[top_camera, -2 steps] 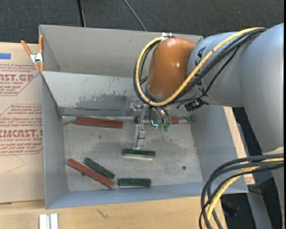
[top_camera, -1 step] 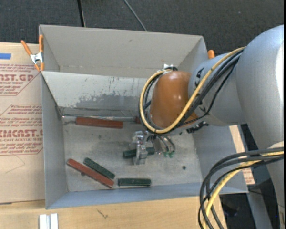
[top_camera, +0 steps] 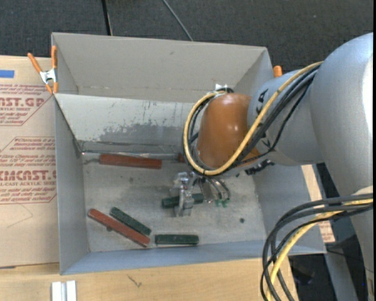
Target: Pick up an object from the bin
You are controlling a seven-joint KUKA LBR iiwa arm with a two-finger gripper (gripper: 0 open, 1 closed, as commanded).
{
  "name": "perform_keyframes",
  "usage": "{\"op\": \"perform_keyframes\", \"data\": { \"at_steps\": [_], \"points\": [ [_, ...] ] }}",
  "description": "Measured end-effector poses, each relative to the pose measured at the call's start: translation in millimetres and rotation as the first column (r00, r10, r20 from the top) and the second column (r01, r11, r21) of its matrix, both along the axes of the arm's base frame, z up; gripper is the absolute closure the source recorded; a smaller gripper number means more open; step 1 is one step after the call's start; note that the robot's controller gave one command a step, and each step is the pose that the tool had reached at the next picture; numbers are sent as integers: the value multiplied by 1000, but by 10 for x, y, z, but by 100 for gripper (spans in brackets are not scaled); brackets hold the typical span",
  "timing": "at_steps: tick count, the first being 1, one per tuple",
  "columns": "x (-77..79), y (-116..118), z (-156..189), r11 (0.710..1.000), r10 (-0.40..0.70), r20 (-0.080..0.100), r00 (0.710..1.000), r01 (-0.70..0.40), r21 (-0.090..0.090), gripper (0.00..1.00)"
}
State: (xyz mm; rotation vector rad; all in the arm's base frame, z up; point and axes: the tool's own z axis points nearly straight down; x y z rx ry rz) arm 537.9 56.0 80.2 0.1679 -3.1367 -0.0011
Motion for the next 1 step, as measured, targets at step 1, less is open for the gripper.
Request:
{"op": "perform_keyframes", "data": {
  "at_steps": [1],
  "points": [
    [280, -41, 2016, 1000, 18, 12, 1000, -18, 0, 100]
  ]
}}
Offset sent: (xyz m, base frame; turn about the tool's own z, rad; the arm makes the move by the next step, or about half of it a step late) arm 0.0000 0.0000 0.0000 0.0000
